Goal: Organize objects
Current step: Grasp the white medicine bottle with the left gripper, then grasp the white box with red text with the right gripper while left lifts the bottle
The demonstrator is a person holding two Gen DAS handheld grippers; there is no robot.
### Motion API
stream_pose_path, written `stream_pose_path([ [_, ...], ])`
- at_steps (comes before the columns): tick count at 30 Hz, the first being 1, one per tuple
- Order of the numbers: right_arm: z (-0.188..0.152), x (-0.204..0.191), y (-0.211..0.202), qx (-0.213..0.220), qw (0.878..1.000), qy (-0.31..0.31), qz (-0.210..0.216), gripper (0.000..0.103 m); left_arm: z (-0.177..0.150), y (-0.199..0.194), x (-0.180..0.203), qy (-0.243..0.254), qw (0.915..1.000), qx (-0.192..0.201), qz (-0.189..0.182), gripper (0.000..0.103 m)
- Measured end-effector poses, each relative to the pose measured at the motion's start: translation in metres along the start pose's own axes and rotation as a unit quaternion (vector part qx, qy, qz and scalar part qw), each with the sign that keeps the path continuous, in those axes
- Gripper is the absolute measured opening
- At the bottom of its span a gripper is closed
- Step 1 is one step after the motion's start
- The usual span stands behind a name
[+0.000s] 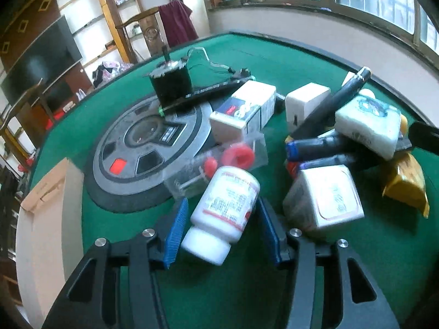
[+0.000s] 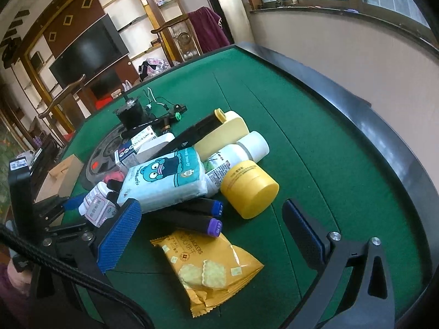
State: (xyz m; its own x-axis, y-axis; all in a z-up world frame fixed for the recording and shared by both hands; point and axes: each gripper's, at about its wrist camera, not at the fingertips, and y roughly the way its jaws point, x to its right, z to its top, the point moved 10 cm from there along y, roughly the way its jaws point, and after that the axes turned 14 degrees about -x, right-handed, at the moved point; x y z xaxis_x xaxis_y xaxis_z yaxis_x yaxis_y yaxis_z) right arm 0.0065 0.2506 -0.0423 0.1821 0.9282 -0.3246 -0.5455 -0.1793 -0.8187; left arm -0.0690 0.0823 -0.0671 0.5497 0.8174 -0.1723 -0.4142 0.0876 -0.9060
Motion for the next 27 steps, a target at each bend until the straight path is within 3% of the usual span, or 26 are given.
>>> stream_pose_path([
  [2, 0.000, 0.001, 0.000, 0.000, 1.000, 0.004, 0.001, 0.103, 0.000, -0.002, 0.002, -0.011, 0.9999, -0.004, -0.010, 0.039],
  [3, 0.000, 0.002, 0.000, -0.001, 1.000, 0.005, 0.000, 0.103, 0.000, -0.001, 0.003, -0.019, 0.9995, -0.010, -0.025, 0.030],
  [5, 0.000, 0.003, 0.000, 0.001, 1.000, 0.007, -0.001, 0.103, -0.004, -0.006, 0.005, -0.040, 0.9973, -0.012, -0.060, 0.030],
  [10, -0.003, -0.006, -0.006, -0.010, 1.000, -0.012, -0.001, 0.103, -0.026, -0.034, -0.011, -0.092, 0.9917, 0.006, -0.090, 0.030],
  [14, -0.018, -0.059, -0.028, -0.014, 0.996, -0.072, 0.056, 0.103, -0.053, -0.060, -0.028, -0.131, 0.9854, 0.023, -0.106, 0.030],
  [17, -0.033, -0.107, -0.020, -0.057, 0.987, -0.121, 0.092, 0.103, -0.071, -0.078, -0.038, -0.157, 0.9791, 0.036, -0.125, 0.030],
  [19, -0.039, -0.126, -0.009, -0.074, 0.985, -0.130, 0.089, 0.102, -0.082, -0.087, -0.047, -0.171, 0.9759, 0.043, -0.128, 0.030],
  [21, -0.038, -0.135, 0.007, -0.082, 0.986, -0.138, 0.048, 0.101, -0.090, -0.091, -0.055, -0.184, 0.9725, 0.042, -0.136, 0.030],
  [24, -0.030, -0.138, 0.033, -0.091, 0.987, -0.134, -0.010, 0.087, -0.099, -0.096, -0.066, -0.201, 0.9683, 0.045, -0.142, 0.030],
  [26, -0.026, -0.135, 0.050, -0.097, 0.986, -0.125, -0.043, 0.064, -0.104, -0.100, -0.071, -0.206, 0.9667, 0.050, -0.142, 0.030],
  [27, -0.025, -0.132, 0.058, -0.105, 0.986, -0.117, -0.047, 0.042, -0.106, -0.102, -0.074, -0.210, 0.9659, 0.054, -0.142, 0.030],
])
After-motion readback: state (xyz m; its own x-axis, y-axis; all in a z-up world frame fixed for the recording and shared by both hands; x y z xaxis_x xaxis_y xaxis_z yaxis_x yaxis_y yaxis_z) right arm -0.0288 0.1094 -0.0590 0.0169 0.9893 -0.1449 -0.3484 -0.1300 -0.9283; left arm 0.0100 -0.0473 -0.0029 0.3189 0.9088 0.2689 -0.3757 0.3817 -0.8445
